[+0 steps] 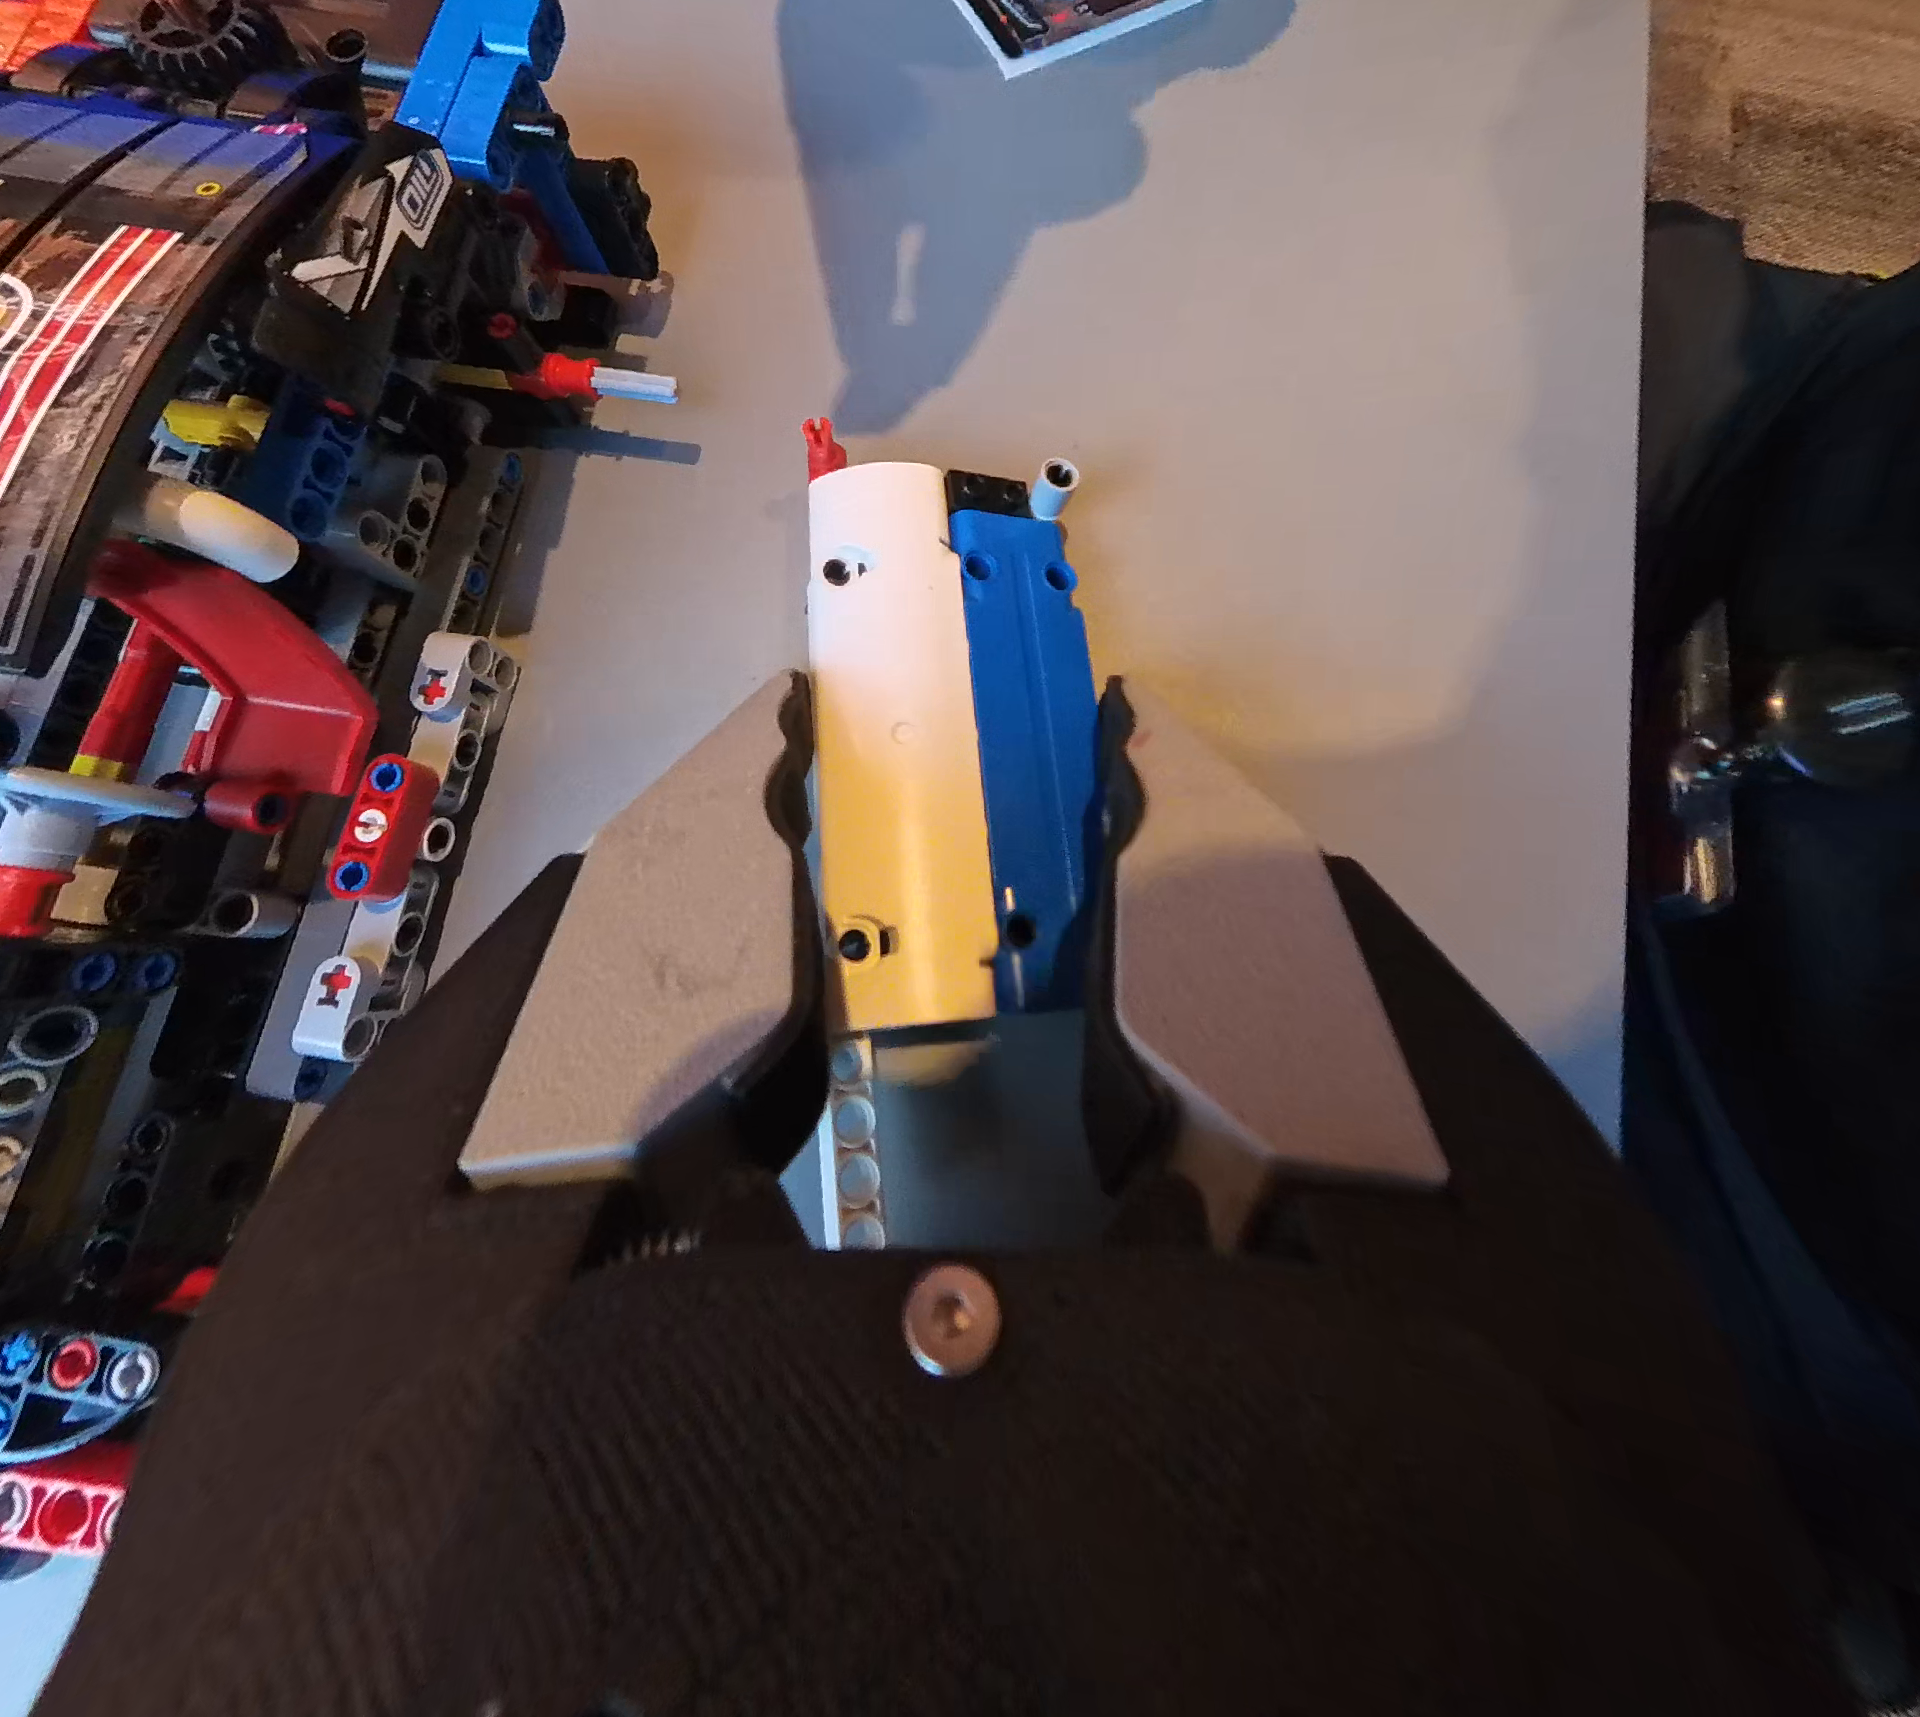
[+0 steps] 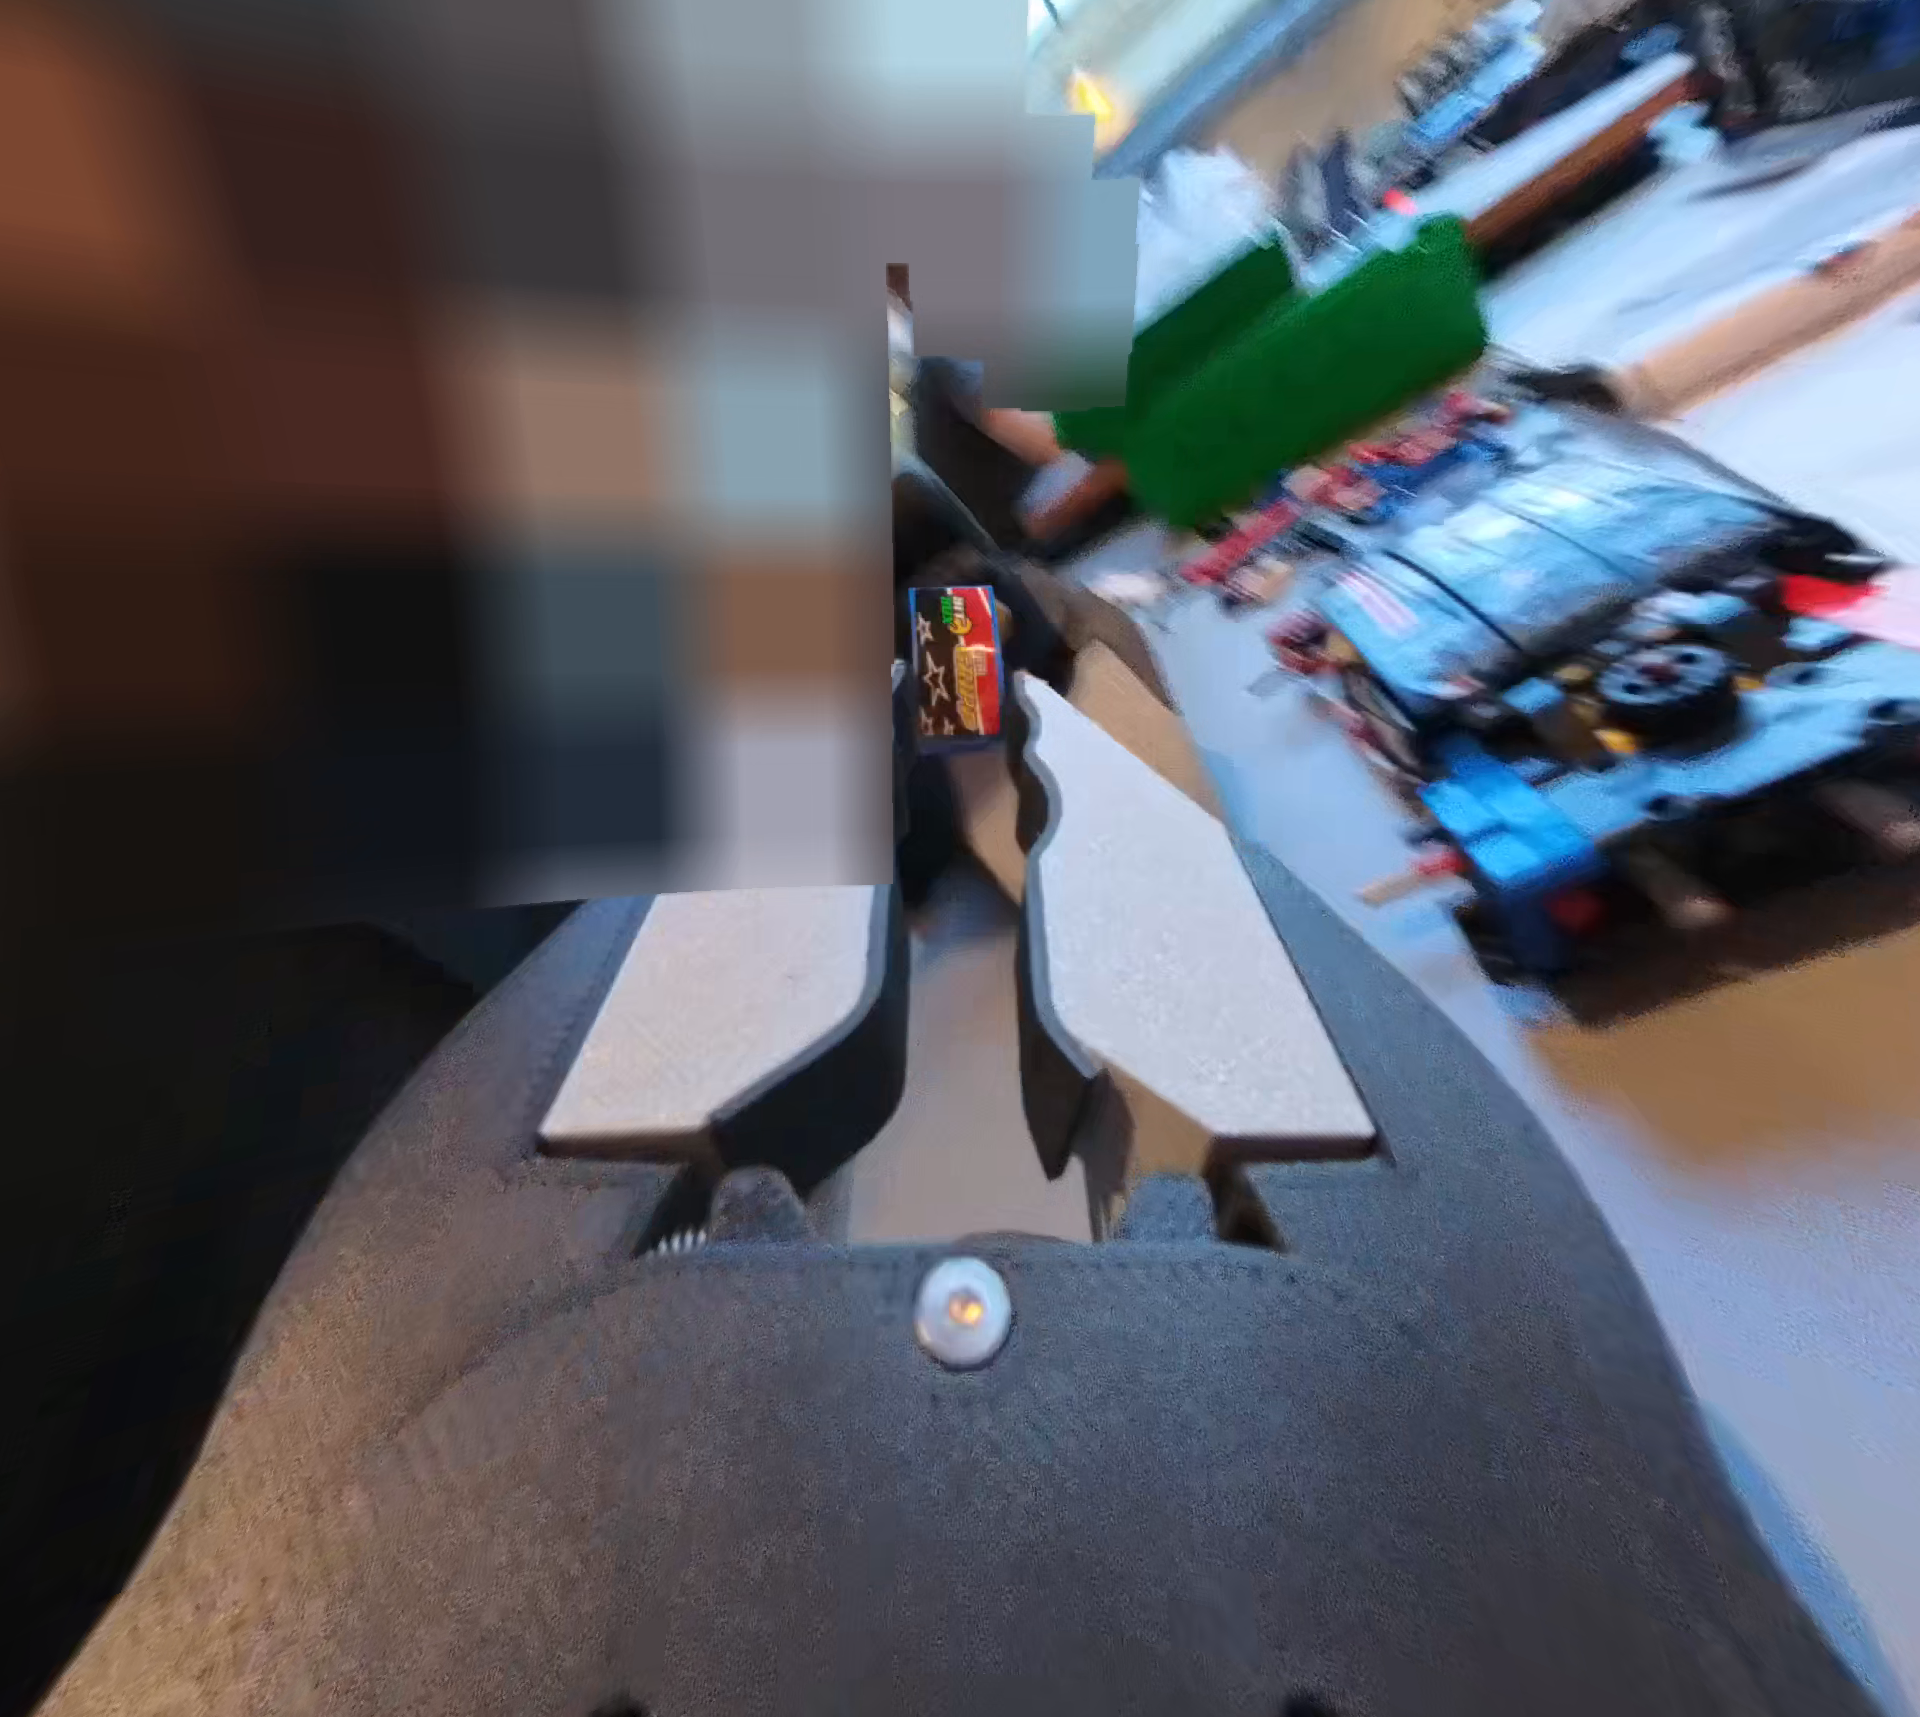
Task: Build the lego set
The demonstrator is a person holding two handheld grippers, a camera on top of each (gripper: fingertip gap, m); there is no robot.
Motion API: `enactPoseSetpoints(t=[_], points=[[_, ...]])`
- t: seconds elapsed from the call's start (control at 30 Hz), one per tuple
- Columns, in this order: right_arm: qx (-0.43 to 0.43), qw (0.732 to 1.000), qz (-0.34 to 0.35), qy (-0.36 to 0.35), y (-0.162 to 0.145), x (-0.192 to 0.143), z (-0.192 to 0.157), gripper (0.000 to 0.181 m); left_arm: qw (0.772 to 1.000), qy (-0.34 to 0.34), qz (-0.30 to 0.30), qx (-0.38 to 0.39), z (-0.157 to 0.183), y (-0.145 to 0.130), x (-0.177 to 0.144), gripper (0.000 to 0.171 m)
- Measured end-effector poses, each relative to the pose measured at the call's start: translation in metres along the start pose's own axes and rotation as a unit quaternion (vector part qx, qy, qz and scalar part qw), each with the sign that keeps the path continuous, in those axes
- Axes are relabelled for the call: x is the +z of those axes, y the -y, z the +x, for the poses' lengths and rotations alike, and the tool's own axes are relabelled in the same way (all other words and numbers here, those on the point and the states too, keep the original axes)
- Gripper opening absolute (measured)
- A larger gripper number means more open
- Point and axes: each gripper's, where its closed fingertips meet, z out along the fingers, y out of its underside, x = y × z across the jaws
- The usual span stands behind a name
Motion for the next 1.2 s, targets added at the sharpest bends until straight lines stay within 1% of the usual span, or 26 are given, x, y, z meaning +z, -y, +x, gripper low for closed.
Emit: enactPoseSetpoints(t=[0.03,0.07,0.1,0.13,0.2,0.27,0.33,0.43,0.6,0.67,0.93,1.2], points=[[-0.048,0.997,-0.044,-0.043,-0.013,0.002,0.010,0.013,1.000,0.001,0.000,0.001,0.000,0.000,0.000,0.053],[-0.099,0.988,-0.089,-0.079,-0.025,0.004,0.018,0.014,1.000,0.003,0.000,0.001,0.000,0.000,0.000,0.053],[-0.142,0.977,-0.124,-0.099,-0.033,0.006,0.023,0.014,1.000,0.005,0.001,0.001,-0.001,0.000,0.000,0.053],[-0.172,0.969,-0.144,-0.107,-0.038,0.008,0.025,0.014,1.000,0.008,0.001,0.001,-0.001,0.000,0.000,0.053],[-0.209,0.958,-0.161,-0.111,-0.042,0.014,0.028,0.014,1.000,0.013,0.001,-0.003,-0.004,0.000,-0.001,0.053],[-0.228,0.949,-0.179,-0.121,-0.045,0.016,0.034,0.015,1.000,0.022,0.001,-0.010,-0.007,0.000,-0.001,0.053],[-0.249,0.939,-0.196,-0.134,-0.050,0.016,0.040,0.015,1.000,0.018,0.000,-0.018,-0.008,-0.001,-0.001,0.053],[-0.260,0.931,-0.220,-0.132,-0.059,0.019,0.043,0.014,1.000,0.012,0.001,-0.022,-0.008,-0.001,-0.001,0.053],[-0.297,0.917,-0.228,-0.137,-0.058,0.018,0.044,0.014,1.000,0.006,0.001,0.000,-0.006,0.000,0.000,0.053],[-0.300,0.915,-0.233,-0.137,-0.060,0.017,0.043,0.015,1.000,0.009,0.003,0.013,-0.005,0.001,0.000,0.053],[-0.327,0.901,-0.247,-0.144,-0.063,0.019,0.040,0.015,1.000,0.012,0.004,0.013,-0.005,0.001,0.000,0.053],[-0.332,0.892,-0.265,-0.154,-0.069,0.018,0.047,0.015,1.000,0.015,0.004,0.013,-0.006,0.001,0.000,0.053]])
